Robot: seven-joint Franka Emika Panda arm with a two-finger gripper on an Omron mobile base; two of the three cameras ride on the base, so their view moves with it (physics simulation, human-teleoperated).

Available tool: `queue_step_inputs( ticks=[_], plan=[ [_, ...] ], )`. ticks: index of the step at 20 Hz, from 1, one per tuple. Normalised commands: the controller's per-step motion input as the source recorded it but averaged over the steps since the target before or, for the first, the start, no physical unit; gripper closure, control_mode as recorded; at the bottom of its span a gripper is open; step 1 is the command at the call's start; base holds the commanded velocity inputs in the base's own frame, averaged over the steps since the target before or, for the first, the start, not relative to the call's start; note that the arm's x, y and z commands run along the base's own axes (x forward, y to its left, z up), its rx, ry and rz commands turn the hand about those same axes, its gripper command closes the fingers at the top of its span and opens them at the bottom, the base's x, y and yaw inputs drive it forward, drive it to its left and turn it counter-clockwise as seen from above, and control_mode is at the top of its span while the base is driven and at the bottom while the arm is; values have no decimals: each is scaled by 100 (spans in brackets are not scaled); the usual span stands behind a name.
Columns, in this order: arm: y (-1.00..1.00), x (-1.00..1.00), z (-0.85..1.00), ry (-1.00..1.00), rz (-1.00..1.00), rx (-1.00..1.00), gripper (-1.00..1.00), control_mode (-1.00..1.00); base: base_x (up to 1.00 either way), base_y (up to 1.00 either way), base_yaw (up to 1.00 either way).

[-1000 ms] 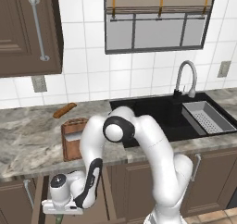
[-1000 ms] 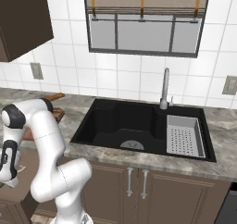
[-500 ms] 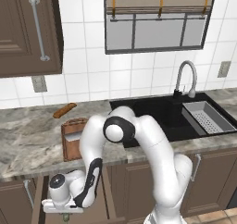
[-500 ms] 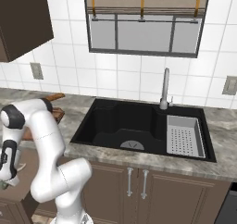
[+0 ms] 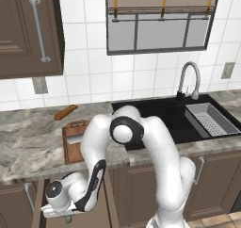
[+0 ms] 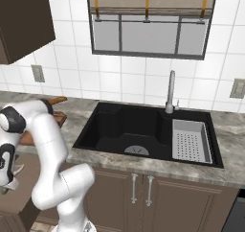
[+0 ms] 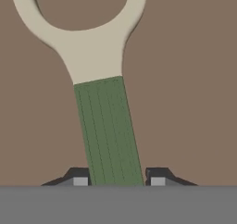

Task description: Open the drawer on the left and place the cutting tools on the cutting board.

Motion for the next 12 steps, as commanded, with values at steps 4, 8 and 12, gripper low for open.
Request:
queue_step_inputs(
  ticks=[4, 8, 12],
  plan=[
    [-4, -49, 71, -13, -11, 0, 100, -100, 0, 0, 0],
    [-6, -48, 76, -14, -12, 0, 100, -100, 0, 0, 0],
    [-12, -46, 72, -10, -14, 0, 100, -100, 0, 0, 0]
  ],
)
